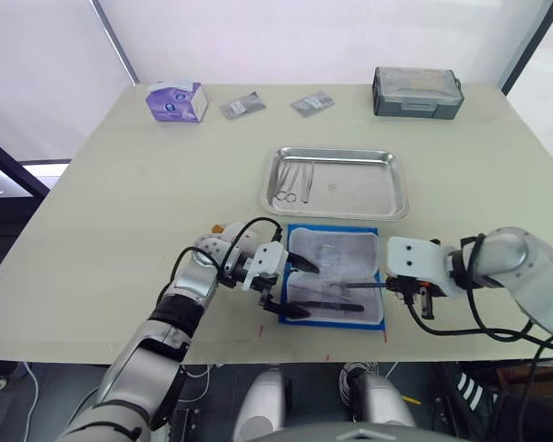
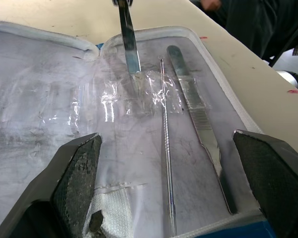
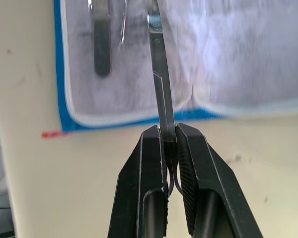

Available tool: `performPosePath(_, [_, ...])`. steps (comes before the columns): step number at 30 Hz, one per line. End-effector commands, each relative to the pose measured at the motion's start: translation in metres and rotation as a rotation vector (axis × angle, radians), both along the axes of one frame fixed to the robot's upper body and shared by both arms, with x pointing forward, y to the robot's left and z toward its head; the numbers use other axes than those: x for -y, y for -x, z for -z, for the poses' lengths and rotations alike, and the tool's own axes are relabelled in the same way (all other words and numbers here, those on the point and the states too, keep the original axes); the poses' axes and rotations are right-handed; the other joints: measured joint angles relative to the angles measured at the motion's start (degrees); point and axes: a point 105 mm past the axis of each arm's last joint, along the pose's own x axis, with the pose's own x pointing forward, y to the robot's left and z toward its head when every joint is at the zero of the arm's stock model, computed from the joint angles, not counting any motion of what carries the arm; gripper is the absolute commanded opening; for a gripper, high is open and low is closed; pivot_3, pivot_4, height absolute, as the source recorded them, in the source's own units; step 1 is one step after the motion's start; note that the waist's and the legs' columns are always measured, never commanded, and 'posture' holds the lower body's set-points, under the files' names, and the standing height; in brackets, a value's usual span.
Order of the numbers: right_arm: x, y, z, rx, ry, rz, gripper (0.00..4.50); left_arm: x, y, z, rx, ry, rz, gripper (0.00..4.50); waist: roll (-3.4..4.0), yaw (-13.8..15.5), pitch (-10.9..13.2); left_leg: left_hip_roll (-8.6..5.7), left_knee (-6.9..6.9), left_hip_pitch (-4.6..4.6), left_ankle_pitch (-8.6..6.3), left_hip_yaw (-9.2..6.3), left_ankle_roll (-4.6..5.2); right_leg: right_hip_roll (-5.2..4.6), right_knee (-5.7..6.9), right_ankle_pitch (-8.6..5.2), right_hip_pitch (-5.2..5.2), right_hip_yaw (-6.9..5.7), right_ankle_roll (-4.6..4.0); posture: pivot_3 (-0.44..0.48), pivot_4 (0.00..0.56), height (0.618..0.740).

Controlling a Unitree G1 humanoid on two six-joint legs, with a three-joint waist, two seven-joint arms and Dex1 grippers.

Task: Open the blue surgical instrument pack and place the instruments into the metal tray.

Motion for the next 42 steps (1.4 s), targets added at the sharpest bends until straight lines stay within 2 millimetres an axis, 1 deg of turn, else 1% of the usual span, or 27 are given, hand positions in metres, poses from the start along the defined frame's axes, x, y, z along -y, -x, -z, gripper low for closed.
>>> performPosePath(1, [0.01,0.002,-0.018,0.056,-0.016,-0.016,0.07,-0.01,0.028,0.054,-0.188,-0.186,0.017,4.5,0.0,0.1,0.0,0.0,0.0,0.0,0.0,-0.01,0.0,0.0,0.0,0.0,0.0,0.0,0.0,0.0,0.15,0.727])
performPosePath(9, [0.027,0.005,-0.031,0.069,-0.055,0.028,0.07,-0.009,0.026,0.053,-0.184,-0.182,0.014,4.5,0.05,0.0,0.0,0.0,0.0,0.06,0.0,0.0,0.0,0.0,-0.1,0.0,0.14,0.0,0.01,0.0,0.15,0.727])
performPosePath(11, [0.029,-0.003,-0.039,0.098,-0.109,0.079,0.07,-0.009,0.027,0.054,-0.185,-0.18,0.014,4.5,0.05,0.0,0.0,0.0,0.0,0.09,0.0,0.0,0.0,0.0,-0.12,0.0,0.18,0.0,0.01,0.0,0.15,0.727])
performPosePath(14, [0.026,-0.028,-0.049,0.162,-0.235,0.205,0.07,-0.009,0.026,0.054,-0.184,-0.177,0.013,4.5,0.04,-0.2,-0.1,0.01,-0.04,0.22,0.0,0.0,0.0,0.01,-0.16,0.0,0.29,0.0,0.01,0.0,0.15,0.727])
performPosePath(18, [0.017,-0.054,-0.051,0.187,-0.371,0.353,0.07,-0.007,0.026,0.053,-0.181,-0.173,0.012,4.5,0.1,0.0,-0.1,0.0,-0.09,0.24,0.0,-0.04,0.0,0.02,-0.21,0.0,0.35,-0.01,0.0,0.0,0.15,0.727])
performPosePath(22, [-0.003,-0.085,-0.053,0.206,-0.512,0.511,0.07,-0.007,0.026,0.053,-0.179,-0.168,0.01,4.5,0.1,-0.1,-0.2,-0.08,-0.12,0.21,0.0,-0.12,0.0,0.02,-0.23,0.0,0.37,0.03,0.0,0.0,0.15,0.727])
performPosePath(25, [-0.017,-0.101,-0.053,0.199,-0.561,0.58,0.07,-0.007,0.027,0.053,-0.179,-0.166,0.008,4.5,0.33,-0.1,-0.3,-0.07,-0.17,0.28,0.01,-0.11,0.01,0.05,-0.18,0.01,0.38,0.07,-0.01,0.0,0.15,0.727])
performPosePath(27, [-0.027,-0.116,-0.049,0.206,-0.567,0.638,0.07,-0.007,0.027,0.054,-0.18,-0.164,0.005,4.5,0.33,0.0,-0.3,-0.08,-0.19,0.23,0.01,-0.16,0.02,0.04,-0.18,0.0,0.37,0.04,-0.01,0.0,0.15,0.727])
performPosePath(30, [-0.039,-0.131,-0.044,0.206,-0.563,0.678,0.07,-0.008,0.027,0.054,-0.18,-0.163,0.001,4.5,0.35,-0.1,-0.3,-0.09,-0.2,0.23,0.01,-0.15,0.02,0.05,-0.19,0.0,0.36,0.05,-0.01,0.0,0.15,0.727])
performPosePath(37, [-0.057,-0.158,-0.037,0.212,-0.558,0.711,0.07,-0.008,0.028,0.054,-0.181,-0.16,-0.005,4.5,0.39,-0.3,-0.3,-0.09,-0.21,0.25,0.01,-0.13,0.02,0.05,-0.18,0.01,0.36,0.07,0.0,0.0,0.15,0.727])
performPosePath(42, [-0.069,-0.175,-0.024,0.192,-0.546,0.725,0.07,-0.008,0.029,0.054,-0.183,-0.16,-0.004,4.5,0.41,-0.4,-0.3,-0.09,-0.23,0.27,0.01,-0.12,0.02,0.06,-0.16,0.01,0.36,0.08,0.0,0.0,0.15,0.727])
